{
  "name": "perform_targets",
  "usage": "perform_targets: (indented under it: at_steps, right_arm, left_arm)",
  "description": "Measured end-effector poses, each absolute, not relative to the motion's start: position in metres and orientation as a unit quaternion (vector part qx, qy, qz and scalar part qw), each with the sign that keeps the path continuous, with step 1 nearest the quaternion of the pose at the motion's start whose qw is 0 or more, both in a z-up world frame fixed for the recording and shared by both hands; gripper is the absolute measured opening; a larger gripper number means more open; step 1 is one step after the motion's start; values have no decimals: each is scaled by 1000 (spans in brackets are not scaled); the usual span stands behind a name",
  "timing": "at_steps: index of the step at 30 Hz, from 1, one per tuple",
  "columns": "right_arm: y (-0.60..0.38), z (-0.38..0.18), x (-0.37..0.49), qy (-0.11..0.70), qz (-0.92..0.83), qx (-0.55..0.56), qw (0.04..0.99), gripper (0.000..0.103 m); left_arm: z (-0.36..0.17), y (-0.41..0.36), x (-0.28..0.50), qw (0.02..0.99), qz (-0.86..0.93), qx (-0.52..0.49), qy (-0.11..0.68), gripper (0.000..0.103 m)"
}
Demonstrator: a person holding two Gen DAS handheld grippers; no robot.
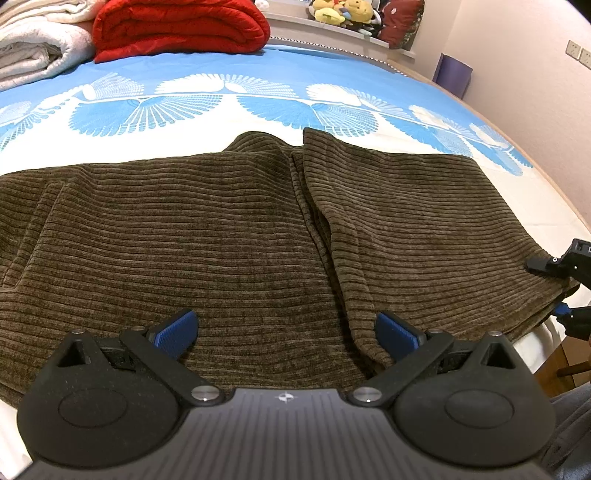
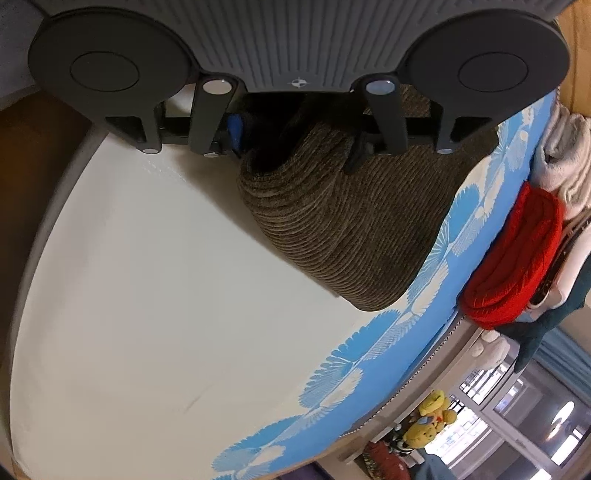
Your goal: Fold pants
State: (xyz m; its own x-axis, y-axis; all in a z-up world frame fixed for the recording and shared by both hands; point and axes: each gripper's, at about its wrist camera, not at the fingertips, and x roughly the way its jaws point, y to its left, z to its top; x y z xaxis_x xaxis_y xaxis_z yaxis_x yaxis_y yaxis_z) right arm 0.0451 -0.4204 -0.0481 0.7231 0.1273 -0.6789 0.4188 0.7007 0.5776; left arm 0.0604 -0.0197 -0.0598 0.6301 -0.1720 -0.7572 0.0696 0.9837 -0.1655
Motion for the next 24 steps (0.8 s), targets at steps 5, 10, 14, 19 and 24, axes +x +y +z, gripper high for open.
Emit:
perform_targets:
  at_steps: [5, 10, 14, 19, 24]
  right_arm:
    - [-414, -46, 47, 364, -82, 354, 858, 56]
    - [-402, -34, 41, 346, -73, 303, 885, 35]
    - [-390, -22, 39, 325, -67, 265, 905, 33]
    - [-385, -15, 40, 317, -63, 245, 914, 32]
    - [-374, -4, 38, 301, -47, 199, 931, 31]
  left_arm:
    - [-60, -20, 61, 901, -67, -61, 425, 103]
    - [-58, -16, 62, 898, -69, -67, 430, 103]
    - [-48, -2, 57, 899, -47, -72, 429, 103]
    - [-23, 11, 48, 907, -26, -74, 414, 103]
    - [16, -10, 42, 916, -44, -84, 391, 103]
